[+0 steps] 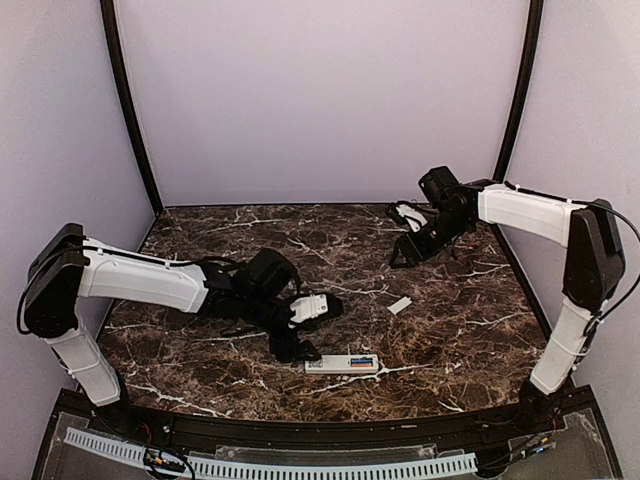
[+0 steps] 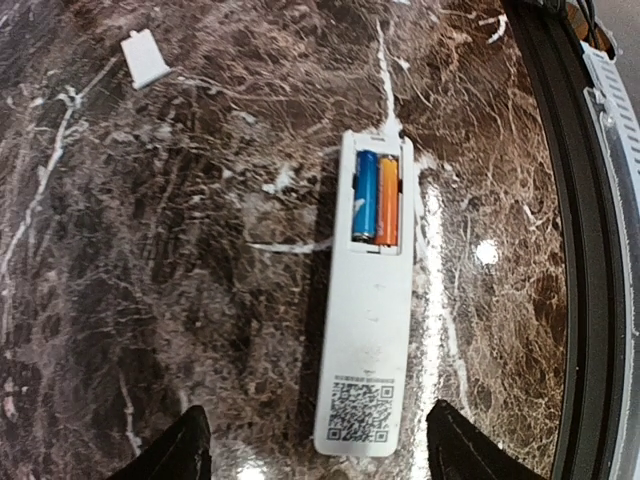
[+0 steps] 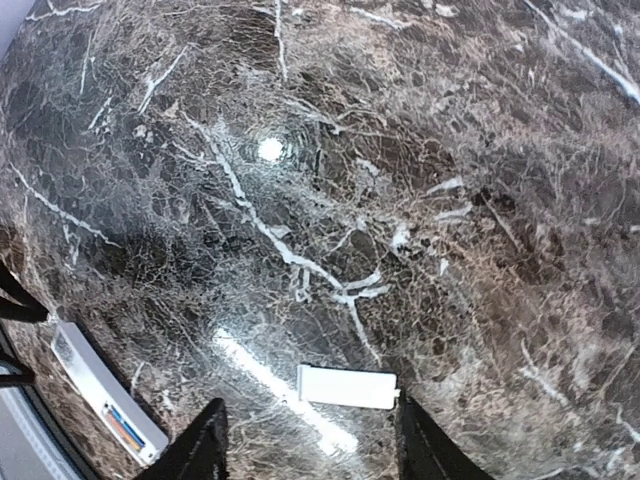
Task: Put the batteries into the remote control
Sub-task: Adjust the battery cover at the center of the board.
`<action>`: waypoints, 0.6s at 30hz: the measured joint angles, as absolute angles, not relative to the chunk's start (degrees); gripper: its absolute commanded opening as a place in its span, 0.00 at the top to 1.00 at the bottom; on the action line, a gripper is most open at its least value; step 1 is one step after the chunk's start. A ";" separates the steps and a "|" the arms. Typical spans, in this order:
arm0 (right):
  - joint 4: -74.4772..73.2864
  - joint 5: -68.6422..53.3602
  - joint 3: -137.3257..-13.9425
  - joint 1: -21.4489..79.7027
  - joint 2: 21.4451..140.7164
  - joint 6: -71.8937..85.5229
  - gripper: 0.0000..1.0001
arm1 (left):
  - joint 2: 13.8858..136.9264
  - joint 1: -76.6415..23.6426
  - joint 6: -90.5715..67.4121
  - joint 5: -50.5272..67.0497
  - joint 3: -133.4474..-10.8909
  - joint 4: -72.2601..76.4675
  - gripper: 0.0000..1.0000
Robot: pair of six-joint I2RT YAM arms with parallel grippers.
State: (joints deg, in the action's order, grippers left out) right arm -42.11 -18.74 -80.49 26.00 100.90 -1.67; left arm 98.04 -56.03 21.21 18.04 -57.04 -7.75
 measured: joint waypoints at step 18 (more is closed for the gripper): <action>-46.81 -26.59 -82.30 28.40 111.15 -65.06 0.08 | 90.83 -42.11 6.68 14.61 -64.97 -7.33 0.21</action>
